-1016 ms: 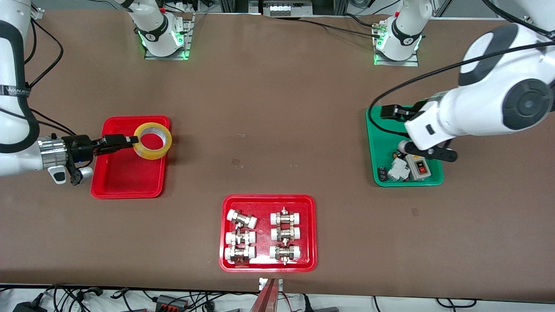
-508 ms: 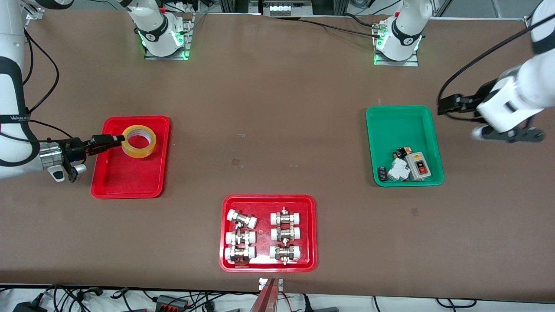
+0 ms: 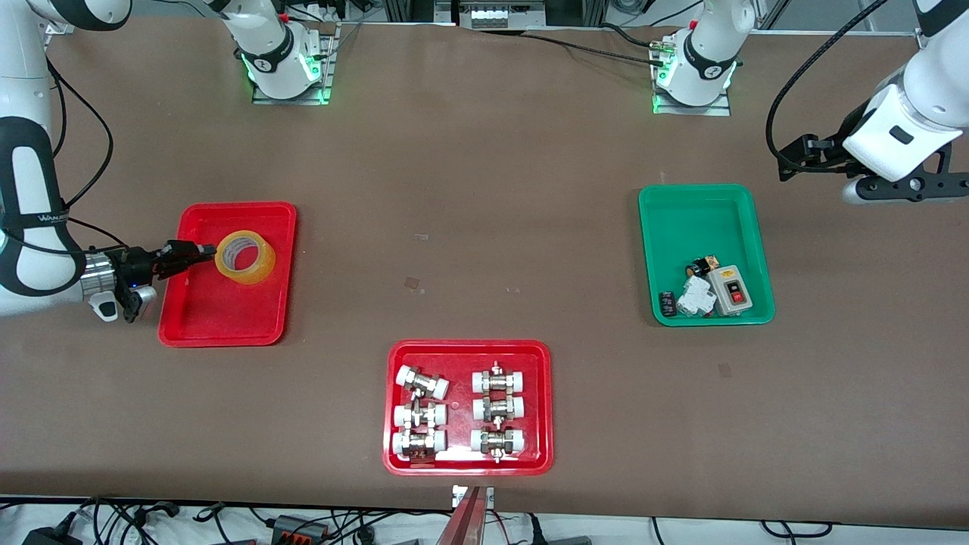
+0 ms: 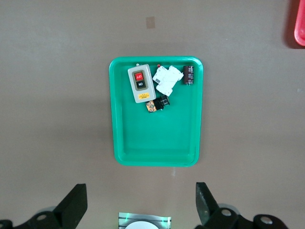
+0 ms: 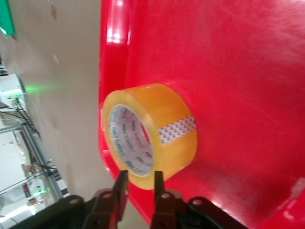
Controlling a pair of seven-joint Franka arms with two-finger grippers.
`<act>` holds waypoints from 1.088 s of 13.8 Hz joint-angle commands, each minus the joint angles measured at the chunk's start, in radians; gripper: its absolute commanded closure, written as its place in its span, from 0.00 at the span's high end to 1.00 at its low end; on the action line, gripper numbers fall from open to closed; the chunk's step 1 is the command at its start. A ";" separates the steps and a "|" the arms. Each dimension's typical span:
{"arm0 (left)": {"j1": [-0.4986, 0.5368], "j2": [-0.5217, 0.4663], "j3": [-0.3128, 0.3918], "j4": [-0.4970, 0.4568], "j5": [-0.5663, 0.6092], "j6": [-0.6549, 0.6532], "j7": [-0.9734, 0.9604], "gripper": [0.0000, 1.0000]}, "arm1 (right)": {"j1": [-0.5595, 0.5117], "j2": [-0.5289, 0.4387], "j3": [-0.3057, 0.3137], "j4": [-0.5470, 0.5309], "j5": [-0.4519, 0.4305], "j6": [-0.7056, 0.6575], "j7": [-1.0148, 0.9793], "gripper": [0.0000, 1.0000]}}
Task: Left arm passes tape to right arm into tray
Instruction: 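Lower the tape into the empty red tray with the right gripper, then open the right gripper and release the tape in the tray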
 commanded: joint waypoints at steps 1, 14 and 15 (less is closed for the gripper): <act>-0.001 -0.022 0.005 -0.022 0.013 0.025 0.005 1.00 | -0.002 0.005 0.018 0.018 -0.061 0.025 -0.019 0.89; 0.002 -0.014 0.006 -0.014 -0.019 0.060 0.024 1.00 | 0.265 -0.406 0.023 0.030 -0.394 0.047 0.407 1.00; 0.002 -0.014 0.006 -0.014 -0.019 0.060 0.024 1.00 | 0.275 -0.441 0.023 0.030 -0.394 0.025 0.514 1.00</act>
